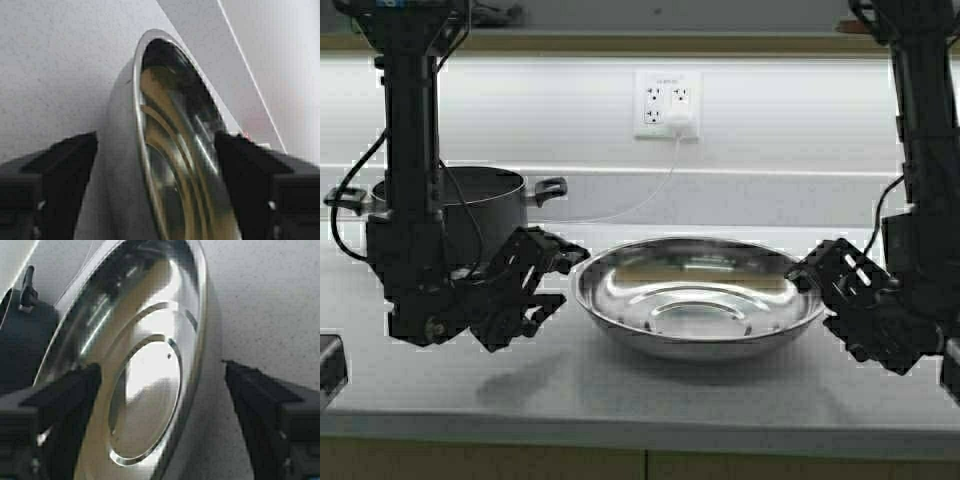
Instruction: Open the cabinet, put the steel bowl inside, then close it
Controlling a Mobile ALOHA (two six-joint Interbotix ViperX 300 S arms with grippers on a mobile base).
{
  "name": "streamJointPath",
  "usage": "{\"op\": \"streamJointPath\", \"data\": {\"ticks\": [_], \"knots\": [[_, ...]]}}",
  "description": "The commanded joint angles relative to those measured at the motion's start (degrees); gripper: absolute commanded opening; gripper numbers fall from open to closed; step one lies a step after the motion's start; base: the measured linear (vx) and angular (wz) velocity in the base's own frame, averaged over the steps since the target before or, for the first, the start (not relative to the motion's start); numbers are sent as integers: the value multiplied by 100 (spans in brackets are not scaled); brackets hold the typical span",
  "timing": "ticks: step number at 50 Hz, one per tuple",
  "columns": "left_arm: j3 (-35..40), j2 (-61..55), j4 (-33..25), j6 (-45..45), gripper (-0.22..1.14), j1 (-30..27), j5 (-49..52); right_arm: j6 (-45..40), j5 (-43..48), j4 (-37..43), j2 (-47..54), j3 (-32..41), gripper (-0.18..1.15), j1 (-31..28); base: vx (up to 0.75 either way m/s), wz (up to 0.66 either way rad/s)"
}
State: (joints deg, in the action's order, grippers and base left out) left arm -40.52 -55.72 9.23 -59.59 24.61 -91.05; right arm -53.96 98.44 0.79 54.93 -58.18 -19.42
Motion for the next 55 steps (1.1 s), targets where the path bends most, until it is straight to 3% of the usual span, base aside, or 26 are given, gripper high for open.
{"op": "streamJointPath", "data": {"ticks": [1,5,9,19,22,31,55], "knots": [[88,97,18,-9,97,9,88,-44,44,-26,-88,62,101,-9,0,0],[123,97,35,-18,90,9,211,-149,44,-35,-44,97,93,-9,0,0],[141,97,35,-70,75,9,290,-237,44,-35,0,114,77,-9,0,0],[141,105,35,-185,8,9,299,-334,44,-44,88,123,12,-9,0,0],[123,105,35,-176,-6,9,290,-325,44,-70,79,114,-2,-9,0,0],[44,141,35,-176,4,9,290,-316,53,-378,62,123,7,-9,0,0],[-923,1081,9,132,2,9,229,-211,79,-932,-703,-141,6,-9,0,0]]}}
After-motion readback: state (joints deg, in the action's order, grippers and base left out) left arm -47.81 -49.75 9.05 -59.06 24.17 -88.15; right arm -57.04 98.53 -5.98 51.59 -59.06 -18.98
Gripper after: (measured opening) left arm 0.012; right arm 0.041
